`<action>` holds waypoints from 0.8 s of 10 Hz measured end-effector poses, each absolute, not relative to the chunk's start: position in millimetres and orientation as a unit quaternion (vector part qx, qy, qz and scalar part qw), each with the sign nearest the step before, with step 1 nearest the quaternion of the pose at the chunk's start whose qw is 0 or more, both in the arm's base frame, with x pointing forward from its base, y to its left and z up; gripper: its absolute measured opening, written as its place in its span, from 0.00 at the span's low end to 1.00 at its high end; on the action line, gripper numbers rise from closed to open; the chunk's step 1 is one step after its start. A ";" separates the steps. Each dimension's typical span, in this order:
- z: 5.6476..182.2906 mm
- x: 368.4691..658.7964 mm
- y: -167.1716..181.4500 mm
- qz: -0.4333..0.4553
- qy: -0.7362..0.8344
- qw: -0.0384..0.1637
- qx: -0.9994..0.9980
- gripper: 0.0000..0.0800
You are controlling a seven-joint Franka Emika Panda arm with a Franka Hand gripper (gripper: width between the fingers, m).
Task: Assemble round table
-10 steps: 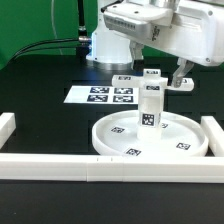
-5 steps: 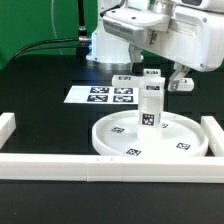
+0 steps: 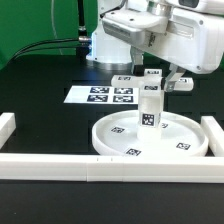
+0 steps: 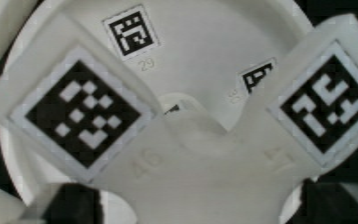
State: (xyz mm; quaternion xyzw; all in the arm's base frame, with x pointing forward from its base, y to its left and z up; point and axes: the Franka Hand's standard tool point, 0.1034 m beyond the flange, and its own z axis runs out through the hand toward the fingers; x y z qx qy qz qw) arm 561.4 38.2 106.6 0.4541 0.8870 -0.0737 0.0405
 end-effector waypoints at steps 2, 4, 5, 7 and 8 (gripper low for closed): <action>106.9 562.2 37.6 -0.074 0.886 0.041 0.455 0.51; 107.1 562.3 36.7 -0.073 0.881 0.042 0.465 0.51; 107.2 562.4 35.8 -0.073 0.876 0.042 0.475 0.51; 107.3 562.5 35.0 -0.072 0.863 0.044 0.497 0.51; 107.2 562.7 33.4 -0.070 0.842 0.047 0.533 0.51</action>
Offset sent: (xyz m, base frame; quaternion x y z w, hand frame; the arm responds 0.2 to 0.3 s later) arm 0.0000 0.0000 0.0000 0.0000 0.0000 0.0000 1.0000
